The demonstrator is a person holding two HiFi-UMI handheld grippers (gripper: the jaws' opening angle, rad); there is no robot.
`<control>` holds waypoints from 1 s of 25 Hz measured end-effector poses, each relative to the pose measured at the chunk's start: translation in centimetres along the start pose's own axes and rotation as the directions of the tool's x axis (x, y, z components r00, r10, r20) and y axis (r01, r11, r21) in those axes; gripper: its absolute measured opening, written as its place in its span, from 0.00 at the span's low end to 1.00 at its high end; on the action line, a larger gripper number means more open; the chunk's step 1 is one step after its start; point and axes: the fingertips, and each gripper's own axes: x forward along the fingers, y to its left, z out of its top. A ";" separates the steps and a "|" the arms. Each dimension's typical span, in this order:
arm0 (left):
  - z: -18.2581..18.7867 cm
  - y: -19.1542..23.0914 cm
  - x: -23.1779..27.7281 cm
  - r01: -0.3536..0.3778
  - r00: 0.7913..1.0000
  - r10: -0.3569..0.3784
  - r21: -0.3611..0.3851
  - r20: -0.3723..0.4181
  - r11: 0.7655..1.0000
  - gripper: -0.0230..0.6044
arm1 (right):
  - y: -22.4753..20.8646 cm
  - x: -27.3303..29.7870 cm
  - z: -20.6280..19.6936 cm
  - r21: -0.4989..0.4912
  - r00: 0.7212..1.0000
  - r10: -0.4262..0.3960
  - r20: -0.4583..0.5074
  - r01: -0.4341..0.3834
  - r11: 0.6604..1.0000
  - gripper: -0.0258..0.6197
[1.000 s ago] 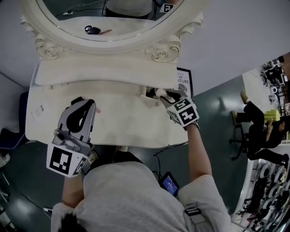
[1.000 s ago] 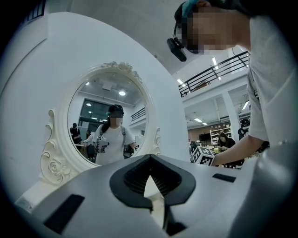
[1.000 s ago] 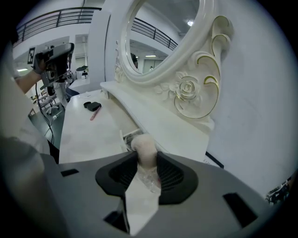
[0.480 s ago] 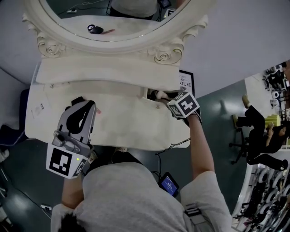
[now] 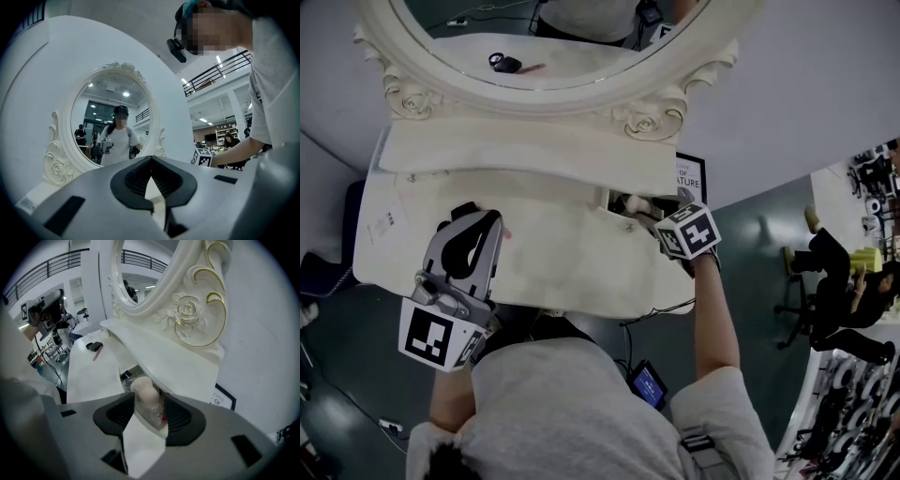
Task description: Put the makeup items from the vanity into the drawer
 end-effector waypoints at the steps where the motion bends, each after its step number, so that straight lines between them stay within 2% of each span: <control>1: 0.0 0.0 0.1 0.002 1.000 -0.002 0.003 -0.002 1.000 0.06 | 0.0 -0.3 0.1 0.011 1.000 0.002 0.020 -0.002 1.000 0.34; 6: 0.0 -0.2 0.4 0.001 1.000 -0.001 0.007 -0.005 1.000 0.06 | 0.0 -1.5 0.9 0.014 0.995 -0.020 0.097 0.019 1.000 0.32; 8: 0.0 -0.3 0.5 0.001 1.000 -0.001 0.008 -0.004 1.000 0.06 | -0.5 -1.4 1.1 -0.007 0.993 -0.058 0.102 0.059 0.998 0.20; 11: 0.0 -0.7 0.7 0.005 1.000 -0.005 0.012 -0.003 1.000 0.06 | -0.4 -0.6 0.9 -0.034 0.995 -0.066 0.075 0.069 0.997 0.14; 19: -0.2 -0.8 0.8 -0.001 1.000 0.001 0.013 -0.011 1.000 0.06 | -0.2 0.9 0.4 -0.025 0.999 -0.051 -0.007 0.051 0.998 0.11; 25: -0.4 -0.9 0.7 -0.001 1.000 0.001 0.009 -0.008 1.000 0.06 | -0.4 1.7 0.5 -0.047 0.994 -0.102 -0.041 0.100 0.994 0.10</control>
